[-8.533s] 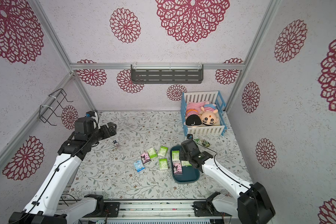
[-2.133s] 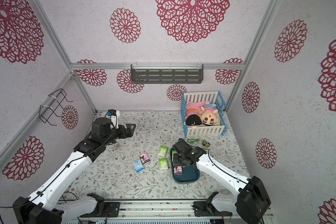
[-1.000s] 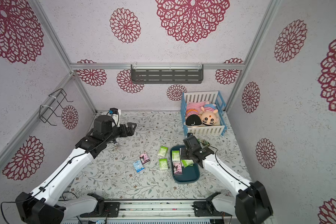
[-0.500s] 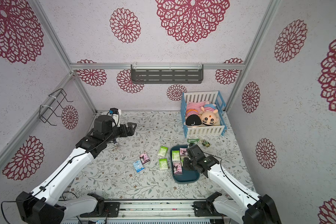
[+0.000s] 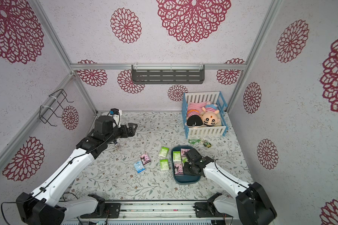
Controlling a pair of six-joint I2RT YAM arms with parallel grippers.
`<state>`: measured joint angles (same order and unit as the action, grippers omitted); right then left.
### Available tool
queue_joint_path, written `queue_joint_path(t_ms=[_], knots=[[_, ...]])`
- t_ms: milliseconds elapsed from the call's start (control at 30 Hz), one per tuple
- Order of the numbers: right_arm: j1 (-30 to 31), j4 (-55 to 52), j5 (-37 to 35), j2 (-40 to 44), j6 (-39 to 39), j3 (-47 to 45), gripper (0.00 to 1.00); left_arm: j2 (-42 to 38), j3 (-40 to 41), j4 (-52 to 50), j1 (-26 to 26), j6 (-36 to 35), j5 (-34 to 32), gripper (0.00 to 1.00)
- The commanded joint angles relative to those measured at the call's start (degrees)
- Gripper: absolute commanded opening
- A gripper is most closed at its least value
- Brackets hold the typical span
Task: Put the pocket tissues into the storage box
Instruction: Place the pocket tissues in the storage box.
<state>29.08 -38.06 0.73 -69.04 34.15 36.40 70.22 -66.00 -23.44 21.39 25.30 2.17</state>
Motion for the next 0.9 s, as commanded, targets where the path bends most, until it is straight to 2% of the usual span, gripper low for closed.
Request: queue_joint_path(t_ms=[0,200,333,367,533,567,667,733,867], knots=[[-0.9,3.5,-3.2,-1.9,0.2,3.5,0.00,-0.2,-0.1,-0.3,0.1,-0.2,-0.5,0.97],[-1.6,4.9,-3.8,-5.2,-2.5,6.8,0.00,0.1,-0.3,-0.9,0.1,-0.6,-0.9,0.97],[-1.6,4.0,-3.5,-4.0,-3.1,7.0,0.00,-0.2,-0.4,-1.1,0.1,-0.7,-1.0,0.97],[-1.6,3.5,-3.5,-3.4,-3.3,7.0,0.02,-0.3,-0.4,-1.2,0.1,-0.7,-1.1,0.97],[-1.5,-0.1,-4.1,1.7,-4.0,7.3,0.29,-0.4,-0.4,-1.0,0.1,-0.8,-1.4,0.97],[-1.5,-0.7,-4.4,2.5,-4.1,7.4,0.31,-0.4,-0.4,-0.9,0.0,-0.7,-1.4,0.97],[-1.5,-3.0,-5.9,3.3,-4.0,8.0,0.31,-0.6,-0.4,-0.7,0.0,-0.6,-1.2,0.97],[-1.5,-3.5,-6.2,3.0,-3.9,8.1,0.27,-0.9,-0.4,-0.8,0.1,-0.7,-1.5,0.97],[0.5,2.5,-4.1,6.2,-3.5,10.1,0.25,-2.1,-0.9,-2.7,-0.4,-1.4,-3.7,0.97]])
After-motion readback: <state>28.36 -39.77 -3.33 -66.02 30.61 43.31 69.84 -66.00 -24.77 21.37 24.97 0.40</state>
